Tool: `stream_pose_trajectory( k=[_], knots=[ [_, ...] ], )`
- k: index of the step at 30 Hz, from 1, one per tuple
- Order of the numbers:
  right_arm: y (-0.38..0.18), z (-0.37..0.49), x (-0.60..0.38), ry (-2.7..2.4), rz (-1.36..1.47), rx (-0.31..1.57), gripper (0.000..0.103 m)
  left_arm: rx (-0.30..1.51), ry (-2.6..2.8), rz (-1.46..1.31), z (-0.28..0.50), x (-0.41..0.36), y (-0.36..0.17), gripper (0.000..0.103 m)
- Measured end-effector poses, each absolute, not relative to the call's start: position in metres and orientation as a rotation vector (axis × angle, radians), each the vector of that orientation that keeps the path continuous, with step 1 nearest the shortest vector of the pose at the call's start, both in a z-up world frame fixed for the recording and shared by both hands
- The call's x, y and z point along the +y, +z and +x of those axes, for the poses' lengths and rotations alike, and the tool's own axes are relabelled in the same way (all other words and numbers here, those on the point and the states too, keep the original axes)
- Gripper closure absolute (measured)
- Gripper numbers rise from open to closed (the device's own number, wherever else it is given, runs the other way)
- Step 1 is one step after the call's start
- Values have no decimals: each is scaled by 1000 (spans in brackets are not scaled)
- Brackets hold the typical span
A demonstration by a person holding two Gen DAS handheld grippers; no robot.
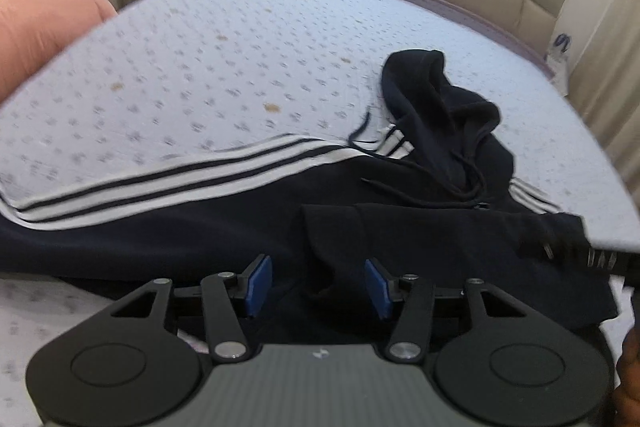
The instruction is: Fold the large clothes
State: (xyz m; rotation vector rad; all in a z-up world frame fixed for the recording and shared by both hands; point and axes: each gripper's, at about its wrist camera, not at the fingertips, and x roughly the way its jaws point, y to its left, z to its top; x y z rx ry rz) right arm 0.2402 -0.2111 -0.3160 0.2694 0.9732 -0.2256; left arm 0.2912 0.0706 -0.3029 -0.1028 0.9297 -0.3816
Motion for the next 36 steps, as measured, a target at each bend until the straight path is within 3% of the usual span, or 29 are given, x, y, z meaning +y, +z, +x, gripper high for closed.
stream_pose_trajectory(
  k=[1,4,7,9,10,11,20,24,25,28,32,36],
  knots=[
    [-323,236,-225,-284,263,999,76,936,-394,-125,295,70,-307,45],
    [-345,224,-252,-412,225,1063,80,971,-405,-186,309,64,-323,37],
    [-367,222,-261,-452,222,1121,80,1051,-443,-254,326,59,-344,41],
    [-370,224,-259,-455,210,1107,80,1098,-445,-263,335,51,-356,69],
    [-370,226,-258,-454,194,1106,80,1106,-445,-235,338,45,-359,96],
    [-370,223,-257,-457,189,1103,80,1093,-454,-209,338,39,-359,98],
    [-321,204,-264,-476,274,978,80,780,-507,-209,336,53,-273,99],
    [-318,202,-272,-531,276,934,80,850,-391,-61,343,72,-293,96],
    [-323,203,-272,-543,267,950,80,901,-385,-26,346,73,-307,89],
    [-357,211,-278,-563,259,1080,80,1001,-323,79,348,68,-347,81],
    [-361,217,-277,-521,218,1136,78,882,-295,16,331,71,-325,71],
    [-333,222,-269,-478,215,1039,78,799,-405,-41,321,57,-296,73]
  ],
)
